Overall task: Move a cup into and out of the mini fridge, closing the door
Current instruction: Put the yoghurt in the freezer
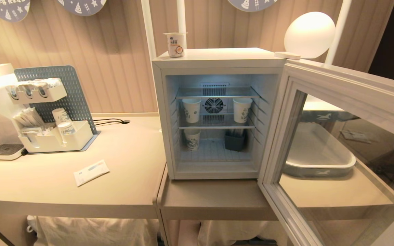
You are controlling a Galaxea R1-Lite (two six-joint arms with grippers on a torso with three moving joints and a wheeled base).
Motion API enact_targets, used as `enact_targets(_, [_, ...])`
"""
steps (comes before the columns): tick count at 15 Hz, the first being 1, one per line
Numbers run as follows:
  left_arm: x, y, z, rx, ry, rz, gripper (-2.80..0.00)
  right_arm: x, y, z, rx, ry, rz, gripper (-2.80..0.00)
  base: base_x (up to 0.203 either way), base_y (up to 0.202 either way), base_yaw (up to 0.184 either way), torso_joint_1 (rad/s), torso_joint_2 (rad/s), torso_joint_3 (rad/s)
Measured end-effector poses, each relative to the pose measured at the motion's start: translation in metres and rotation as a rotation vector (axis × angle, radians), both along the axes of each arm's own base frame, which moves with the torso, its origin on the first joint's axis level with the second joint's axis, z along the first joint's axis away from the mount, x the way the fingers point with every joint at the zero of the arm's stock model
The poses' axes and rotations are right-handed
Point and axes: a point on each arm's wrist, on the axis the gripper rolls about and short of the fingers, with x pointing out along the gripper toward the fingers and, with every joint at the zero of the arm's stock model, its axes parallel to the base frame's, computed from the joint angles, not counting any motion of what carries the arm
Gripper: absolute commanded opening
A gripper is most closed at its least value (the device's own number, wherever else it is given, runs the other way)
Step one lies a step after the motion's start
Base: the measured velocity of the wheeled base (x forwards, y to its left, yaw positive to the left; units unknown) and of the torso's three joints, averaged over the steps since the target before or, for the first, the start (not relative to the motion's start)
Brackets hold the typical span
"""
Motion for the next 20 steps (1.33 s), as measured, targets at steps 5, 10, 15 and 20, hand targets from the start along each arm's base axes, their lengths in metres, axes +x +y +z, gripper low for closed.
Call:
enact_targets(5, [0.039,-0.001,-0.085,0.036,-0.022,-0.049,-2.80,0.000,0.000,0.000,0.000,0.001,0.000,-2.80,0.000,0.000,0.000,0.000,0.00,0.000])
enact_targets(10, [0.040,-0.001,-0.099,0.014,0.029,-0.066,-2.80,0.000,0.000,0.000,0.000,0.001,0.000,-2.80,0.000,0.000,0.000,0.000,0.00,0.000])
enact_targets(15, [0.040,-0.001,-0.100,0.015,0.031,-0.062,-2.80,0.000,0.000,0.000,0.001,0.000,-0.001,-2.80,-0.120,0.000,0.001,0.004,0.00,0.003])
enact_targets(20, [0.040,-0.001,-0.100,0.013,0.033,-0.063,-2.80,0.000,0.000,0.000,0.000,0.001,-0.001,-2.80,-0.195,0.000,0.000,0.002,0.00,0.003])
